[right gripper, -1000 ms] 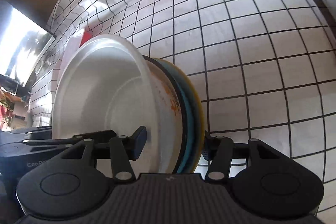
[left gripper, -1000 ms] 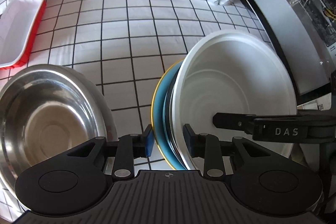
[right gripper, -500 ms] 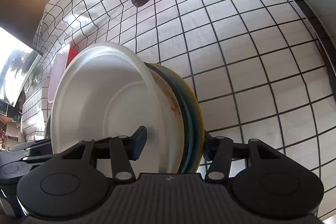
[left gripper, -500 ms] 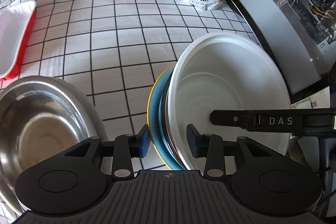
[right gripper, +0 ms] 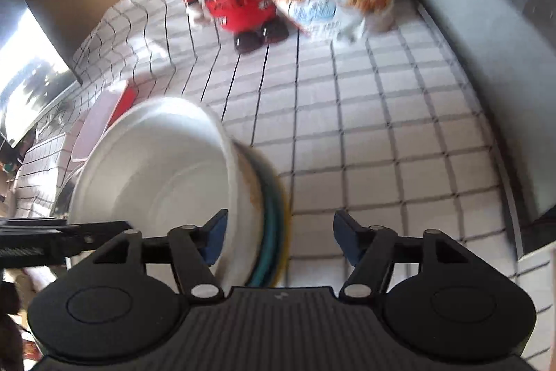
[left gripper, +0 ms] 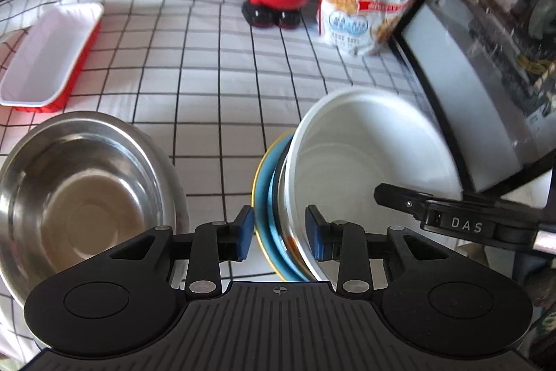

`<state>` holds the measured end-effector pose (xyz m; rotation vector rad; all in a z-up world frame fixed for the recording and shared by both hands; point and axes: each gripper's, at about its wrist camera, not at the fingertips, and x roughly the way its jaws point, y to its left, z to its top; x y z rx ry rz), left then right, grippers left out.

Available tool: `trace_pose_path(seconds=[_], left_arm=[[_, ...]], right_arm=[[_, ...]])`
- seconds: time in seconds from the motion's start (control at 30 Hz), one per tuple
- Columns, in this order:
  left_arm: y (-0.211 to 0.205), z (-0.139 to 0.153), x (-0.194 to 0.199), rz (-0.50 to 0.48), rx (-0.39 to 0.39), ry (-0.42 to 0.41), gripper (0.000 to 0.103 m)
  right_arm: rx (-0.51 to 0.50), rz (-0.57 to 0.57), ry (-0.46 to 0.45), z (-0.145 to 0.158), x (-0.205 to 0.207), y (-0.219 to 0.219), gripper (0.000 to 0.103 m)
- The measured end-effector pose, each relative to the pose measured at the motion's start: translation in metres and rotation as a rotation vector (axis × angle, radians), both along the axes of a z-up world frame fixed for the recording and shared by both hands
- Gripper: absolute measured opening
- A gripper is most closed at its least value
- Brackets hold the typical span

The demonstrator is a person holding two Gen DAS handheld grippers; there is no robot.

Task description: Organize plates and bowls

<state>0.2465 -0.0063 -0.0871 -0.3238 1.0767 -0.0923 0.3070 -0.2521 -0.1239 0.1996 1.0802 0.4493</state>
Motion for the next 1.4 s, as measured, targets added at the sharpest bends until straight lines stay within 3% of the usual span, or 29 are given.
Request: trace_pose_path(seconds=[0.13, 0.23, 0.4, 0.53, 0.6, 0.7, 0.8, 1.1, 1.3, 1.4], left_arm=[[0.001, 0.005, -0.003, 0.067, -0.034, -0.038, 0.035], [0.004, 0.006, -0.006, 0.116, -0.111, -0.036, 0.037], [0.016, 0.015, -0.009, 0.173, -0.164, -0.079, 0.036], [0.032, 0.029, -0.016, 0.194, -0.19, -0.128, 0.035], [0.043, 0.046, -0.023, 0.202, -0.144, -0.191, 0.024], [0.06, 0.067, -0.033, 0.222, -0.047, -0.264, 0.021], [0.07, 0.076, -0.037, 0.226, -0.022, -0.281, 0.016], [0.048, 0.057, -0.034, 0.075, -0.088, -0.226, 0.016], [0.037, 0.065, -0.046, -0.021, -0.137, -0.337, 0.015], [0.018, 0.061, -0.038, -0.098, -0.078, -0.3, 0.016]], right_arm=[[0.048, -0.014, -0.005, -0.005, 0.002, -0.01, 0.066], [0.059, -0.011, 0.005, -0.009, 0.006, -0.013, 0.066], [0.138, -0.004, 0.045, -0.018, 0.005, -0.017, 0.066], [0.141, 0.017, 0.045, -0.019, 0.0, -0.011, 0.066], [0.137, 0.023, 0.046, -0.019, -0.001, -0.007, 0.066], [0.172, 0.044, 0.069, -0.024, -0.001, 0.003, 0.06], [0.203, 0.039, 0.107, -0.029, -0.006, 0.012, 0.06], [0.178, 0.063, 0.122, -0.028, -0.009, 0.025, 0.065], [0.163, 0.103, 0.11, -0.027, -0.015, 0.035, 0.07], [0.18, 0.105, 0.118, -0.028, -0.013, 0.033, 0.069]])
